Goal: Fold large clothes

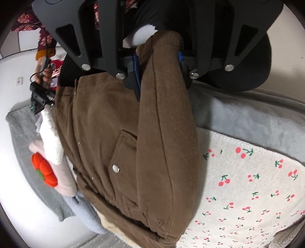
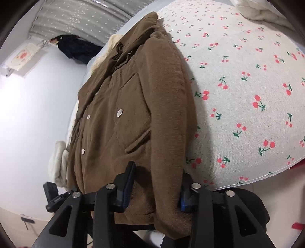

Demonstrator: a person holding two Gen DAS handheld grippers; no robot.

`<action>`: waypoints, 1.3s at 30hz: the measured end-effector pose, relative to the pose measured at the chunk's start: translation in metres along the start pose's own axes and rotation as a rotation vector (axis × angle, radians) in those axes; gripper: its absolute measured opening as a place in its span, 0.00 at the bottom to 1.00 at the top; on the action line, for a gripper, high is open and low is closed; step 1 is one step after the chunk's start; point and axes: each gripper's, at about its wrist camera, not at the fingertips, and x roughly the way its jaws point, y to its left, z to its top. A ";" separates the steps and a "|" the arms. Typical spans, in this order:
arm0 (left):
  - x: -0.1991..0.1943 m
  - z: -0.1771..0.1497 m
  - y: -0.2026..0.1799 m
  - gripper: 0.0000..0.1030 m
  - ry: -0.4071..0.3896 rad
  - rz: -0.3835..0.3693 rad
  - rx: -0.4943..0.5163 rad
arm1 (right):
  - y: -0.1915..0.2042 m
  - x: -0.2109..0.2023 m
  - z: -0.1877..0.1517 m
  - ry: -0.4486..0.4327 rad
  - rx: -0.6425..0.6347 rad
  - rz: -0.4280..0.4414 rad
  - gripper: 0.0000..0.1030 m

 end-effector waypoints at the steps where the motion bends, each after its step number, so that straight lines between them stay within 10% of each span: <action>1: 0.001 0.000 -0.001 0.29 0.003 0.008 0.007 | 0.002 0.001 0.000 0.005 -0.017 -0.014 0.40; 3: 0.001 0.002 0.000 0.26 0.009 -0.001 0.007 | 0.009 0.003 0.000 0.019 -0.058 -0.036 0.40; 6: -0.006 0.003 -0.007 0.15 -0.022 -0.045 0.008 | 0.012 0.003 0.002 0.032 -0.070 -0.052 0.13; 18: -0.090 0.051 -0.040 0.12 -0.330 -0.474 -0.024 | 0.074 -0.082 0.045 -0.254 -0.146 0.310 0.08; 32: -0.135 0.220 -0.054 0.12 -0.574 -0.432 0.003 | 0.140 -0.097 0.200 -0.480 -0.155 0.343 0.08; 39: -0.112 0.325 -0.057 0.12 -0.625 -0.278 -0.039 | 0.141 -0.066 0.299 -0.545 -0.093 0.243 0.08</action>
